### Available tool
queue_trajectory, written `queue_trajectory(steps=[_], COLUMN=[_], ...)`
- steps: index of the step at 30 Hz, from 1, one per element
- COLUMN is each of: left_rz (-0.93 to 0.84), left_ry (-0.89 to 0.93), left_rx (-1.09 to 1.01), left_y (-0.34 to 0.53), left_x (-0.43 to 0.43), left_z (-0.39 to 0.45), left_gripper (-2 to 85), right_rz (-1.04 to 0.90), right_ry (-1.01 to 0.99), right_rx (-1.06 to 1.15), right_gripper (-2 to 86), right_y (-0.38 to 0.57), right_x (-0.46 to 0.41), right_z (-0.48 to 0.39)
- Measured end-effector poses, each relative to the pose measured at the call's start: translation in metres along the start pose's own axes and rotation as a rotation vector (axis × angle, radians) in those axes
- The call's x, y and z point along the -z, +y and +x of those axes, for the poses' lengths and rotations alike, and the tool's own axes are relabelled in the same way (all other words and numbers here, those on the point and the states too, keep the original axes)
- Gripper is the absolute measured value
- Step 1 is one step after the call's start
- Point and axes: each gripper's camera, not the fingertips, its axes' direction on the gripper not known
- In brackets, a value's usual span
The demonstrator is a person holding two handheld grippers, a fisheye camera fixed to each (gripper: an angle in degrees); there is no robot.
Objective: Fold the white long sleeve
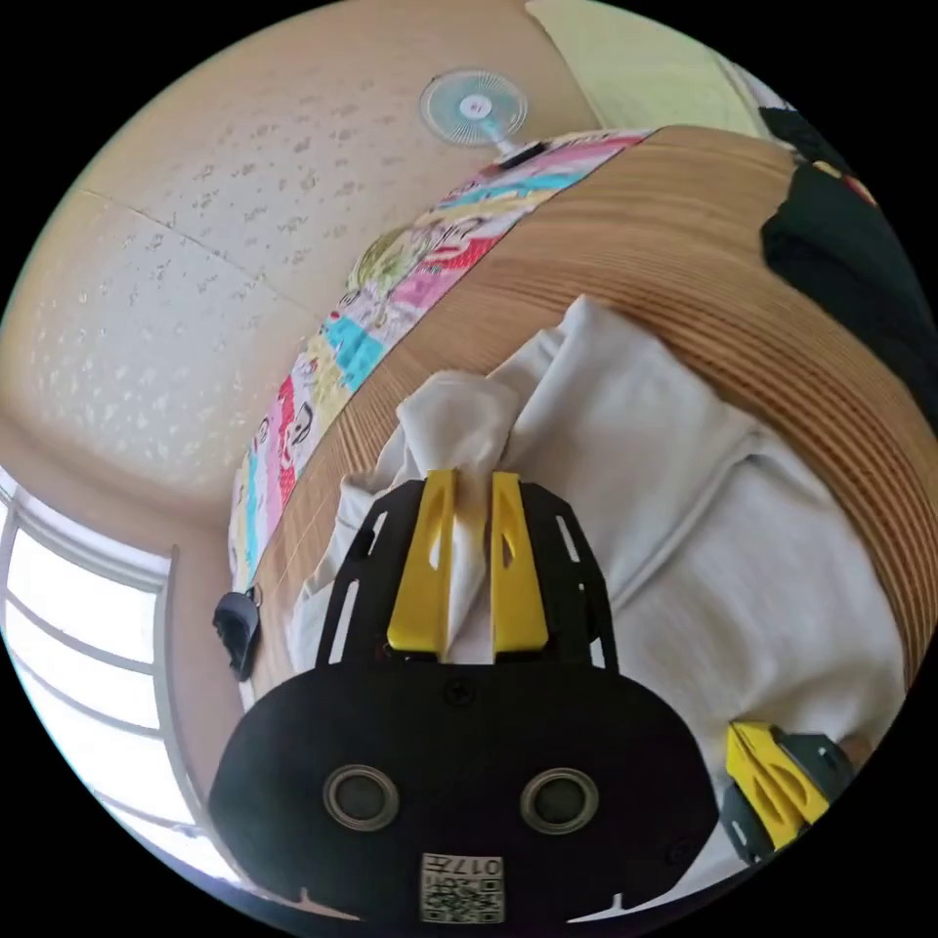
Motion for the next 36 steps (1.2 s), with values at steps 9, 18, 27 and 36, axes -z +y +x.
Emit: queue_trajectory(steps=[9,18,27,36], left_rz=[0.408,-0.055,-0.116,-0.156], left_ry=[0.625,0.480,0.577,0.603], left_rx=[0.362,0.190,0.378,0.724], left_y=[-0.005,0.033,0.263,0.504], left_x=[0.056,0.021,0.084,0.160], left_z=[-0.124,-0.089,-0.188,-0.223], left_gripper=[3.0,6.0,5.1,11.9], right_rz=[0.008,0.005,-0.014,-0.118], right_ry=[-0.001,-0.021,-0.052,-0.184], right_rx=[-0.012,-0.027,-0.038,-0.046], right_gripper=[0.3,0.3,0.4,0.7], right_y=[-0.011,-0.025,-0.043,-0.070], right_x=[0.005,0.012,0.018,0.028], right_z=[0.009,0.026,0.054,0.104])
